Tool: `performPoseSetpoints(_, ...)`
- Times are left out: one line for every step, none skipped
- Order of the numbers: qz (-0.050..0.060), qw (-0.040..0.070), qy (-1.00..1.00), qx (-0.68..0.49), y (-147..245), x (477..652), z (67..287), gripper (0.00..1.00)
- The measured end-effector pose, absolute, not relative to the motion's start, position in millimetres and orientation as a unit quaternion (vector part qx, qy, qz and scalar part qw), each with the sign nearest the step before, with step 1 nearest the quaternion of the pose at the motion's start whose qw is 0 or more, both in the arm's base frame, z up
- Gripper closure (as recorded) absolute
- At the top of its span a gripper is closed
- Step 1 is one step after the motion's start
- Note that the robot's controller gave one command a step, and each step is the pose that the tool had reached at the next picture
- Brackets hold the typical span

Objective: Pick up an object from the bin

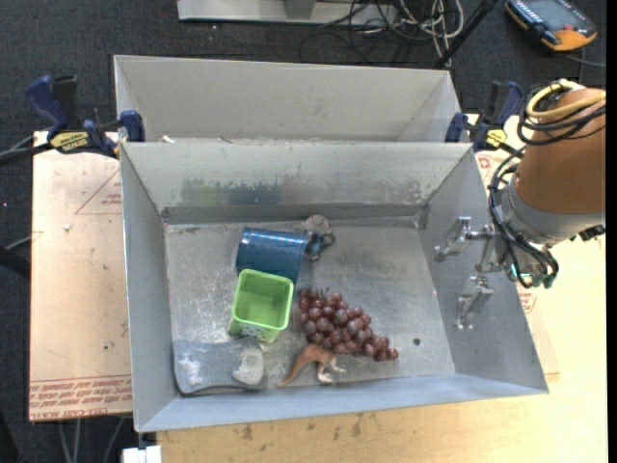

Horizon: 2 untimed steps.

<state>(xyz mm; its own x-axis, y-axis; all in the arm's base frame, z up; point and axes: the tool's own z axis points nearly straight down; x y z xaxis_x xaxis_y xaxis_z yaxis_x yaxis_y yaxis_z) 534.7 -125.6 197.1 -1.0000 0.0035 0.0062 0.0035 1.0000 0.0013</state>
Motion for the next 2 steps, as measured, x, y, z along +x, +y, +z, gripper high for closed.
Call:
performPoseSetpoints(0.000,-0.001,-1.000,0.000,-125.1,536.5,201.1,0.00)
performPoseSetpoints(0.002,-0.004,-1.000,-0.001,-88.4,535.4,169.2,0.00)
